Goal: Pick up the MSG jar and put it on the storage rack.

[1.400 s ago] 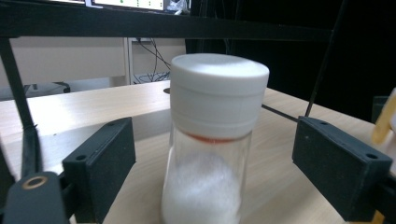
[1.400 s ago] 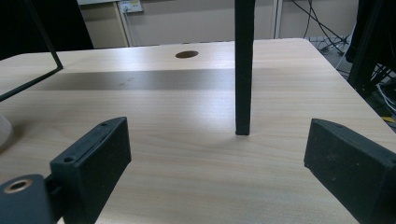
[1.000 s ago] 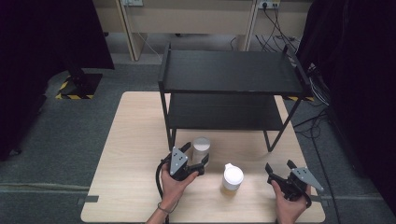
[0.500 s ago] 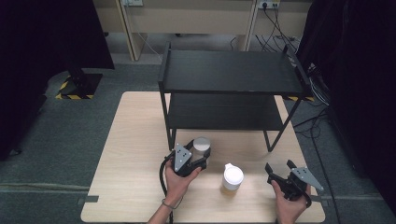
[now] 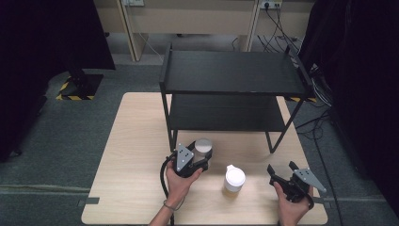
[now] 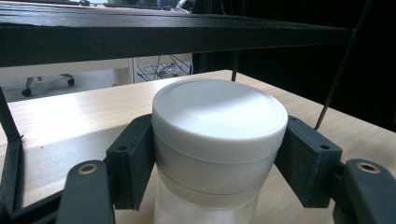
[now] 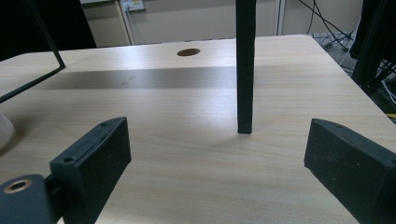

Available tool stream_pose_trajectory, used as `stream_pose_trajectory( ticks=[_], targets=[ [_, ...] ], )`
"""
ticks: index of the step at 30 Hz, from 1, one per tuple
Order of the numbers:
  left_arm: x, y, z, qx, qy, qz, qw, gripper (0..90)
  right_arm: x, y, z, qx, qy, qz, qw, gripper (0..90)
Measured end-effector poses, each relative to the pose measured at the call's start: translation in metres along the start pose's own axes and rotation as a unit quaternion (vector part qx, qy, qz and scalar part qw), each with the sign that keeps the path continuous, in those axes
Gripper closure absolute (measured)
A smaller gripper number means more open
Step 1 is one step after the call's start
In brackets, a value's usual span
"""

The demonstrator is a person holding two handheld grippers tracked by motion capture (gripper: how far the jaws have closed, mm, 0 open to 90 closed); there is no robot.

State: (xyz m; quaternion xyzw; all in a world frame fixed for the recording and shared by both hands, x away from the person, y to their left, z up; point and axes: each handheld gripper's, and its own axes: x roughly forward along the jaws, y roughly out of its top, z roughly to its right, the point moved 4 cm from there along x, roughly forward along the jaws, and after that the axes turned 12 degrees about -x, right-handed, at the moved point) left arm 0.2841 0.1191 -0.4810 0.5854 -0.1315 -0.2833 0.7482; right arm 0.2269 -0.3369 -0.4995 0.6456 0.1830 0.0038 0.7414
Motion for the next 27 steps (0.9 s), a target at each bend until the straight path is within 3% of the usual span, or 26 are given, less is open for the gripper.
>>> stream_pose_trajectory(
  ticks=[4,9,14,27],
  targets=[
    [-0.004,0.001,0.002,-0.009,0.0,0.004,1.0,33.2,0.0,0.0,0.0,0.0,0.0,0.0,1.0,7.4],
    [-0.013,0.007,0.008,0.004,-0.004,0.015,0.9999,33.4,0.0,0.0,0.0,0.0,0.0,0.0,1.0,7.4],
    [-0.023,0.018,0.013,0.011,-0.007,0.036,0.9993,33.3,0.0,0.0,0.0,0.001,-0.001,0.0,1.0,7.4],
    [-0.038,0.048,0.023,0.008,-0.009,0.08,0.9967,33.4,0.0,0.0,0.0,0.002,-0.001,-0.001,1.0,7.4]
  ],
)
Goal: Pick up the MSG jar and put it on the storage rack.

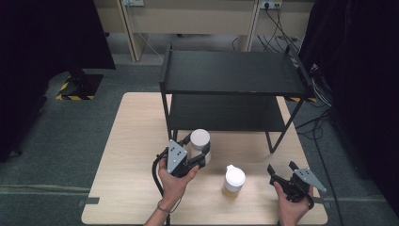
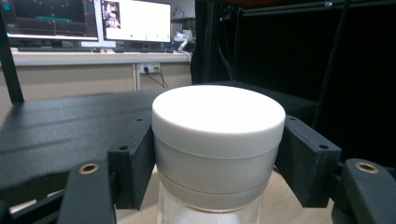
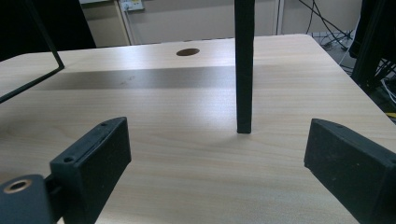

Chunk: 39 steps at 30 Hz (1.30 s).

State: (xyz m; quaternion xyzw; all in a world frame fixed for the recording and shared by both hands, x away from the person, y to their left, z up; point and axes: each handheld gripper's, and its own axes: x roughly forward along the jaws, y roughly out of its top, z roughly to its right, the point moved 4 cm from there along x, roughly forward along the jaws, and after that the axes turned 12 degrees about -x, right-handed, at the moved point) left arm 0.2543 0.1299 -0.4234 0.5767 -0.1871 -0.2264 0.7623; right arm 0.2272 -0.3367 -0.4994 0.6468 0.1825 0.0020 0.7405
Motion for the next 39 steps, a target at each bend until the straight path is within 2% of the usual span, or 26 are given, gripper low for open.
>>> stream_pose_trajectory(
  ticks=[17,29,39],
  targets=[
    [-0.004,0.046,0.014,0.015,0.01,0.04,0.999,33.4,0.0,0.0,0.001,0.004,0.0,0.0,1.0,7.4],
    [-0.004,0.074,0.017,0.011,0.008,0.051,0.9986,33.5,0.0,0.0,0.001,0.007,0.001,0.0,1.0,7.4],
    [-0.002,0.098,0.023,0.018,0.011,0.058,0.9981,33.4,0.0,0.0,0.001,0.008,0.0,0.0,1.0,7.4]
  ],
)
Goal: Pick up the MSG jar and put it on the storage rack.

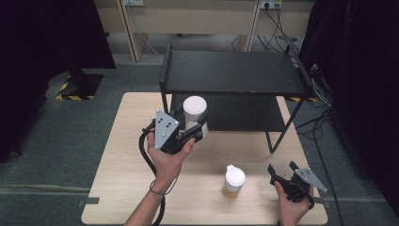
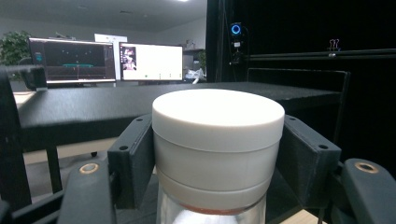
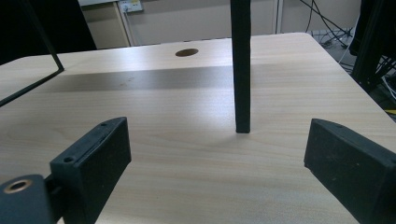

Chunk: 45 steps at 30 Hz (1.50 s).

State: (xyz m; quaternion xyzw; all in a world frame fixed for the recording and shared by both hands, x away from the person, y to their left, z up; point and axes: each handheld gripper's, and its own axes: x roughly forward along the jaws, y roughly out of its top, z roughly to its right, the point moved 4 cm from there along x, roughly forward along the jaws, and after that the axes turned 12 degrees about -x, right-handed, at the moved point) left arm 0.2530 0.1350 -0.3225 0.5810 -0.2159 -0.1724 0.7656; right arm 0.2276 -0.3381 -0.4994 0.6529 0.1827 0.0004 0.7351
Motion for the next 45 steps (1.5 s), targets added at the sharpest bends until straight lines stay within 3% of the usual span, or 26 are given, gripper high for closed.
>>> stream_pose_trajectory(
  ticks=[30,45],
  targets=[
    [0.012,0.05,0.006,-0.011,-0.003,0.009,0.9999,33.5,0.0,0.0,0.001,0.004,0.001,-0.001,1.0,7.4],
    [0.017,0.067,0.01,-0.011,0.0,0.016,0.9998,33.5,0.001,0.001,0.002,0.006,0.002,-0.003,1.0,7.4]
  ],
)
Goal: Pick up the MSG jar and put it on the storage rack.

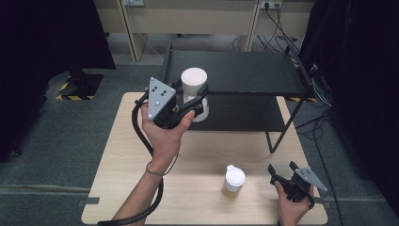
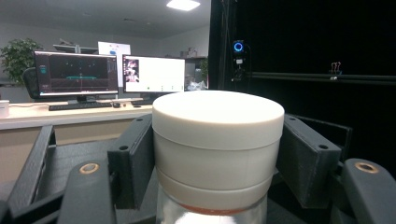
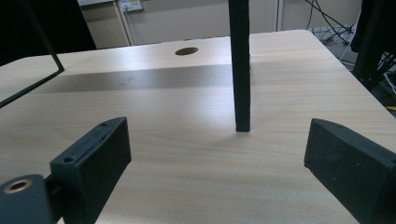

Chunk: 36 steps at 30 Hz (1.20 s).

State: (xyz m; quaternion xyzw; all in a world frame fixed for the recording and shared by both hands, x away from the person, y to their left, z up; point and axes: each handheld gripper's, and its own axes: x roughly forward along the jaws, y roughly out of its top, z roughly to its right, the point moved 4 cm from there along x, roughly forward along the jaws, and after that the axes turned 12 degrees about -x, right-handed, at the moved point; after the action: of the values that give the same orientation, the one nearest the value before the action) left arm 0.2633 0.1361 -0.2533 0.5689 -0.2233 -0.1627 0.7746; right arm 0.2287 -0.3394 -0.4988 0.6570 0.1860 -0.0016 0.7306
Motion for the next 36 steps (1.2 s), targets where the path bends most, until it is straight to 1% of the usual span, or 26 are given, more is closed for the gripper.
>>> stream_pose_trajectory(
  ticks=[5,18,22,26,30,34,36],
  targets=[
    [0.0,0.008,0.004,0.007,-0.001,0.008,0.9999,33.5,0.0,0.0,0.0,-0.001,0.0,0.0,1.0,7.4],
    [0.005,0.026,0.008,0.01,0.004,0.026,0.9996,33.5,0.0,0.0,0.0,0.001,0.0,0.0,1.0,7.4],
    [0.007,0.031,0.009,0.012,0.006,0.028,0.9995,33.5,0.0,0.0,0.0,0.001,0.001,0.0,1.0,7.4],
    [0.01,0.036,0.008,0.016,0.008,0.024,0.9996,33.5,0.0,0.0,0.001,0.001,0.001,-0.001,1.0,7.4],
    [0.014,0.038,0.007,0.012,0.01,0.027,0.9995,33.5,0.0,0.0,0.001,0.001,0.001,0.0,1.0,7.4],
    [0.018,0.04,0.006,0.016,0.012,0.026,0.9995,33.5,0.0,0.0,0.001,0.001,0.001,0.0,1.0,7.4],
    [0.02,0.04,0.005,0.014,0.014,0.027,0.9995,33.5,0.0,0.0,0.0,0.0,0.001,-0.001,1.0,7.4]
  ],
)
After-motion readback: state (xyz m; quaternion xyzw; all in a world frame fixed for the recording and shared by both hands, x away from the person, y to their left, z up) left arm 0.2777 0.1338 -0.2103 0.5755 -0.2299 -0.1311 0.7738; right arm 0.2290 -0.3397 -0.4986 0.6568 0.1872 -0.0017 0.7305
